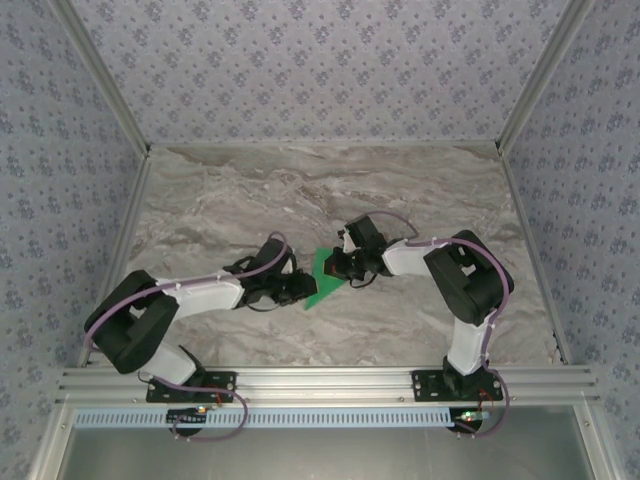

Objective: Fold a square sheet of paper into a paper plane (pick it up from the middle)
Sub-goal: Fourth fold the wing at the center of the table.

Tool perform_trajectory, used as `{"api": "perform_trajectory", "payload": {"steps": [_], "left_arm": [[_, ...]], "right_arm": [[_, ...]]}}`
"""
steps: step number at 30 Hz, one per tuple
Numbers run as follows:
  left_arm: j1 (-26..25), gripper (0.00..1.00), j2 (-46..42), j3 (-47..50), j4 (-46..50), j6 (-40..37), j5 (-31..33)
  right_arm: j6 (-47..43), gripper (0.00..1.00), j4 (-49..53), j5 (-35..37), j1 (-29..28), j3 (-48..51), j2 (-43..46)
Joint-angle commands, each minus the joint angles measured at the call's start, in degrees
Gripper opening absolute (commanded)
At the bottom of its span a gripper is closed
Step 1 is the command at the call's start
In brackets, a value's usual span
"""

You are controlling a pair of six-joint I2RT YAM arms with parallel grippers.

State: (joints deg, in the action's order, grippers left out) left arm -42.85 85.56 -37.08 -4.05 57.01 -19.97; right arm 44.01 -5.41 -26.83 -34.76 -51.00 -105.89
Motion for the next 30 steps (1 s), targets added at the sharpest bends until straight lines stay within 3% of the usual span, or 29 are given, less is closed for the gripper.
{"api": "perform_trajectory", "payload": {"steps": [1,13,30], "left_arm": [[1.1,0.23,1.3,-3.4,0.9,-3.1,-1.4],[1.3,0.16,13.0,-7.4,-1.1,-2.8,-5.1],[-1.8,0.13,4.7,5.6,1.1,2.7,-4.2]], "right_arm": [[-0.6,0.0,8.4,5.6,-0.4,1.9,-5.3],[-0.6,0.0,9.2,5.5,-0.5,2.1,-5.5],[-0.3,0.0,12.1,7.2,-0.4,1.2,-7.1]]}}
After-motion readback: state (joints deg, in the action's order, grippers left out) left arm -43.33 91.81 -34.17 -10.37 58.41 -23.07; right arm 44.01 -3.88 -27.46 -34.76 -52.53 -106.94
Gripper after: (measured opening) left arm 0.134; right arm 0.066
